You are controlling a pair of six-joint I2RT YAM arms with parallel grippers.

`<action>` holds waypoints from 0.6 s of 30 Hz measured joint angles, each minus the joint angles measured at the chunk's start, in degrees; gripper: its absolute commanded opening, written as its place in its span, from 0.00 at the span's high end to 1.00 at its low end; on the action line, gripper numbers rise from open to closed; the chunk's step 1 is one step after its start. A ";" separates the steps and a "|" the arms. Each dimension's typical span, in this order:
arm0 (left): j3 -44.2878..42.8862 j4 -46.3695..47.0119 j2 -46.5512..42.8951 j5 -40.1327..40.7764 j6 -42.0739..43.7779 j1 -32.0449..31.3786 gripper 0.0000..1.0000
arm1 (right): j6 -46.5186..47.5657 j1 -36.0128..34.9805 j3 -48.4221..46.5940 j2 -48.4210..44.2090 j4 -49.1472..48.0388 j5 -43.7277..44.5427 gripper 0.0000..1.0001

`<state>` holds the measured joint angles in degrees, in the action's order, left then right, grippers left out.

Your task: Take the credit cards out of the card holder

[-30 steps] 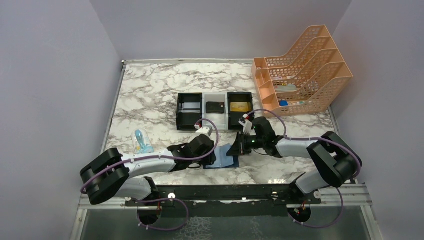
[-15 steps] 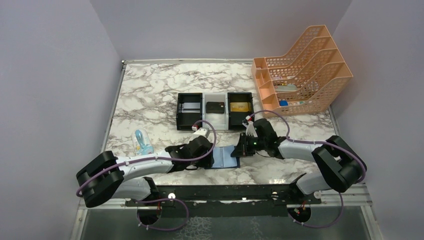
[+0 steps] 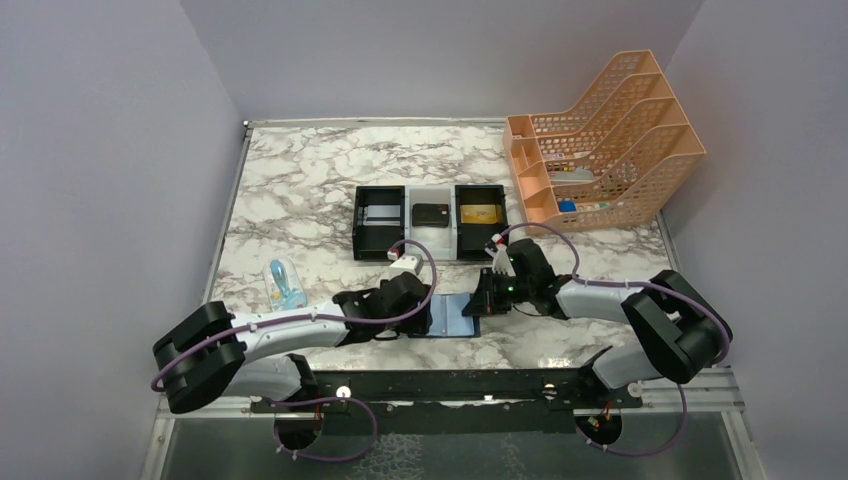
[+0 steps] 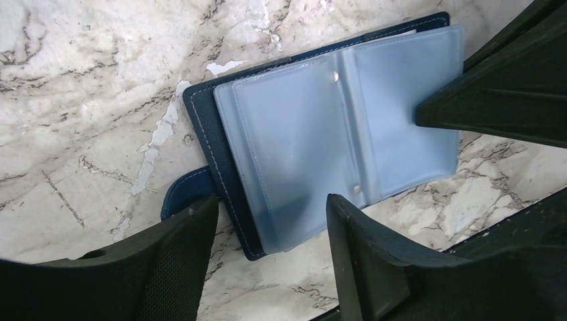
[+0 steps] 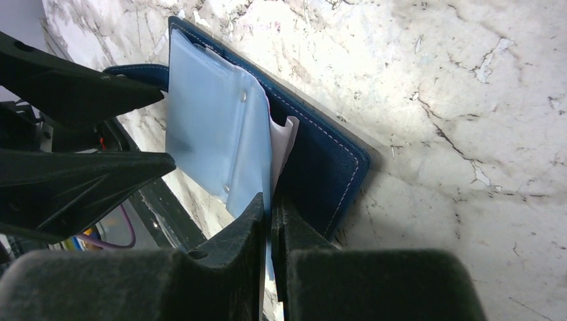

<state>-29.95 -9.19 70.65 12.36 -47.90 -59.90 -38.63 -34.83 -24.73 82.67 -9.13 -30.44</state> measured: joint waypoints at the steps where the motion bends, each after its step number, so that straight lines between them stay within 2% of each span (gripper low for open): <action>1: -0.22 -0.17 -0.15 0.24 -0.02 -0.13 0.36 | 0.00 0.00 -0.02 0.09 -0.09 -0.04 0.92; 12: -1.64 -0.28 1.57 1.53 -0.22 -0.94 0.41 | 0.00 0.00 -0.04 0.96 -1.29 -0.59 0.92; 18: -2.89 0.17 5.01 2.58 -0.83 -1.25 0.51 | 0.00 0.00 -0.04 0.98 -1.29 -0.59 0.92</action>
<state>-32.84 -9.02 75.66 14.94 -48.73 -61.14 -38.63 -34.83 -24.77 83.66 -10.41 -31.03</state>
